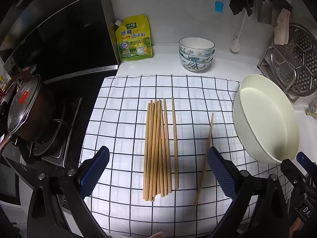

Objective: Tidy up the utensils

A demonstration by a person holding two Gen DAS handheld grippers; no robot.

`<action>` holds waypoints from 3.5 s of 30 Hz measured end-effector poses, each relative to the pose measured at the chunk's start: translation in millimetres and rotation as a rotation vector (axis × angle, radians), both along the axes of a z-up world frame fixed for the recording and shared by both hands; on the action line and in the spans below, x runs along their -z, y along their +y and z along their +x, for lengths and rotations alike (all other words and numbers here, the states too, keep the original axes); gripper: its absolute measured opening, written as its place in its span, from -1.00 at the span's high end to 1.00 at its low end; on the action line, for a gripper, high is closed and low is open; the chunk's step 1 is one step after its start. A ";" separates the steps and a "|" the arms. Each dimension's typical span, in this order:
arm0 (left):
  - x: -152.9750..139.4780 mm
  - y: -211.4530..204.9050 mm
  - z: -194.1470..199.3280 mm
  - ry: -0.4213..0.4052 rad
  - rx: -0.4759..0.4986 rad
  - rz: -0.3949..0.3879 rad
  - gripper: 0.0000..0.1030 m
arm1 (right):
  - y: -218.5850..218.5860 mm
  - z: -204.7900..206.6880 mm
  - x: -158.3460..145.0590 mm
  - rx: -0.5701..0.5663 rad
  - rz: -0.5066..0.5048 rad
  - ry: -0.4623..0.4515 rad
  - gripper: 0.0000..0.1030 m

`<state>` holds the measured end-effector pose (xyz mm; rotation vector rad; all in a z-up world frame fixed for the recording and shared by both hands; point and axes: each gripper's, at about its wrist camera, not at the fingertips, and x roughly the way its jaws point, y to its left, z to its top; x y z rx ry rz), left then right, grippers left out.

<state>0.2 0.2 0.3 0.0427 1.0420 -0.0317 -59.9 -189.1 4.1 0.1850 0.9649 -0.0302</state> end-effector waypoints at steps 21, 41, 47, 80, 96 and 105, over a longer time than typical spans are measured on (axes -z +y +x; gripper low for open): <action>1.7 -0.6 -0.9 -0.012 0.000 0.013 -0.88 | -0.6 -0.8 -0.7 0.000 0.001 -0.002 -0.52; -0.5 -0.6 -1.3 -0.016 0.000 0.017 -0.88 | 2.0 -2.2 -2.6 0.000 0.000 -0.002 -0.52; -0.5 -0.9 -1.6 -0.016 0.000 0.017 -0.88 | 2.7 -2.6 -3.5 0.000 0.000 -0.004 -0.52; -8.3 2.4 -3.8 -0.024 -0.002 0.020 -0.88 | 4.0 -4.6 -5.7 -0.003 0.001 -0.006 -0.52; -7.7 10.2 -4.0 -0.026 -0.003 0.017 -0.88 | 7.9 -4.1 -3.9 -0.011 0.000 -0.011 -0.52; -0.2 15.6 3.9 -0.017 0.002 0.044 -0.88 | 11.0 7.0 -6.1 -0.038 -0.004 -0.041 -0.52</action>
